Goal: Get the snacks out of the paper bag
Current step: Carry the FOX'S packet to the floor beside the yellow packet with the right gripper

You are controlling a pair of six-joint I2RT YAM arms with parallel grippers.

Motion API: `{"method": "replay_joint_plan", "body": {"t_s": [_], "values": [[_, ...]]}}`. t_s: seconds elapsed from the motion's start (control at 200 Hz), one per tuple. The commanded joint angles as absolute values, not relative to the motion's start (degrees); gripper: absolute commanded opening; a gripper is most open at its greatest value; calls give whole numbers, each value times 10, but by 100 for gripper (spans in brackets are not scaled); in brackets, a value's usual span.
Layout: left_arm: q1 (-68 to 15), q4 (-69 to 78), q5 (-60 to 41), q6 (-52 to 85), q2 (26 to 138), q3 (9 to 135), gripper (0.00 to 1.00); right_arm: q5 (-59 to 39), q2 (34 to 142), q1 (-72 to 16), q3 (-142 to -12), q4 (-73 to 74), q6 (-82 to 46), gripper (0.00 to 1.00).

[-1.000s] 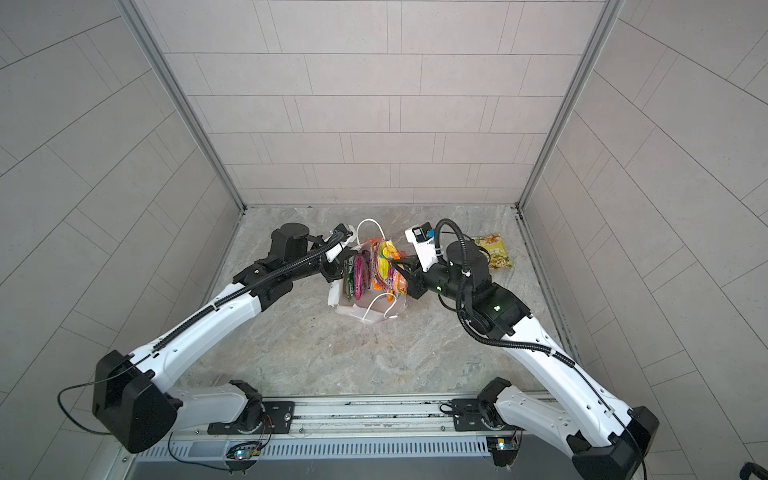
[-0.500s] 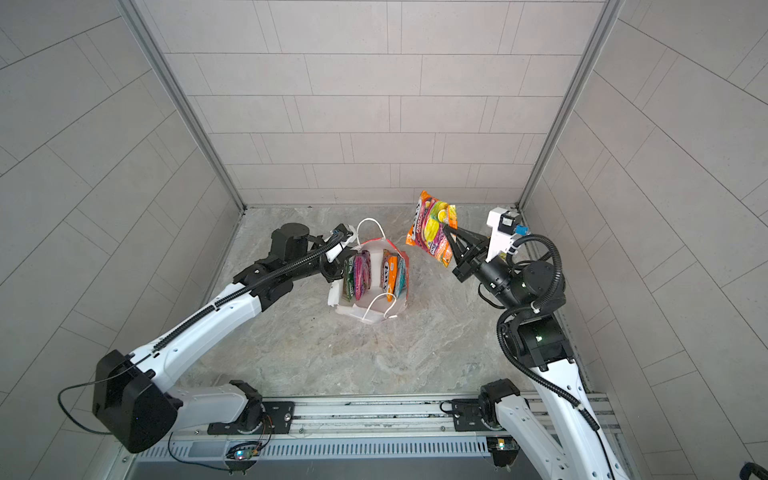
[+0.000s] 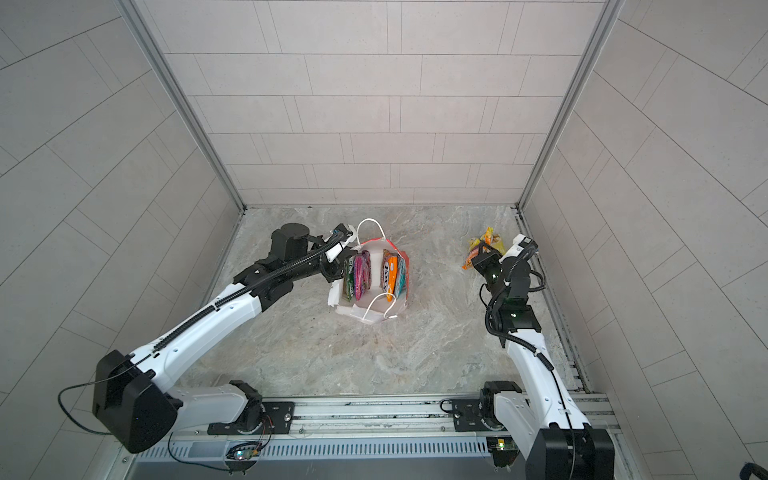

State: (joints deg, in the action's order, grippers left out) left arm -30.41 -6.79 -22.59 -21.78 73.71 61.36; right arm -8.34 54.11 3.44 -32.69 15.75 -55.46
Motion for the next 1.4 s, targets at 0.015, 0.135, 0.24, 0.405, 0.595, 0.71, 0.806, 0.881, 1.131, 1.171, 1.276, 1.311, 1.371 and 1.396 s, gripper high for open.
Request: {"method": "replay_joint_plan", "body": {"t_s": [0.015,0.135,0.24,0.405,0.595,0.71,0.806,0.881,1.131,1.171,1.276,1.311,1.371,1.396], "values": [[-306,-48,-227,-211,738,609,0,-21,573,28,-317,202,-627,0],[-306,-44,-231,-210,746,611,0,21,606,13,-299,215,-655,0],[-306,-44,-231,-211,750,612,0,50,640,-4,-298,237,-666,0],[-306,-45,-228,-212,750,611,0,51,697,-21,-306,281,-696,0],[-307,-47,-226,-212,749,610,0,66,745,-32,-319,323,-727,0],[-307,-46,-225,-213,746,610,0,71,786,-35,-317,384,-747,0],[-306,-46,-224,-212,747,610,0,77,825,-42,-322,417,-750,0],[-307,-47,-224,-212,747,610,0,76,862,-43,-324,441,-766,0],[-306,-49,-218,-214,740,607,0,108,913,-55,-299,493,-814,0],[-306,-48,-218,-214,740,607,0,122,910,-57,-293,488,-817,0],[-307,-47,-219,-214,743,608,0,155,898,-62,-271,487,-835,0],[-307,-47,-219,-214,744,607,0,163,894,-65,-264,487,-842,0],[-306,-46,-219,-214,746,608,0,178,885,-71,-255,482,-850,0],[-306,-46,-220,-214,746,609,0,184,881,-74,-252,479,-851,0]]}}
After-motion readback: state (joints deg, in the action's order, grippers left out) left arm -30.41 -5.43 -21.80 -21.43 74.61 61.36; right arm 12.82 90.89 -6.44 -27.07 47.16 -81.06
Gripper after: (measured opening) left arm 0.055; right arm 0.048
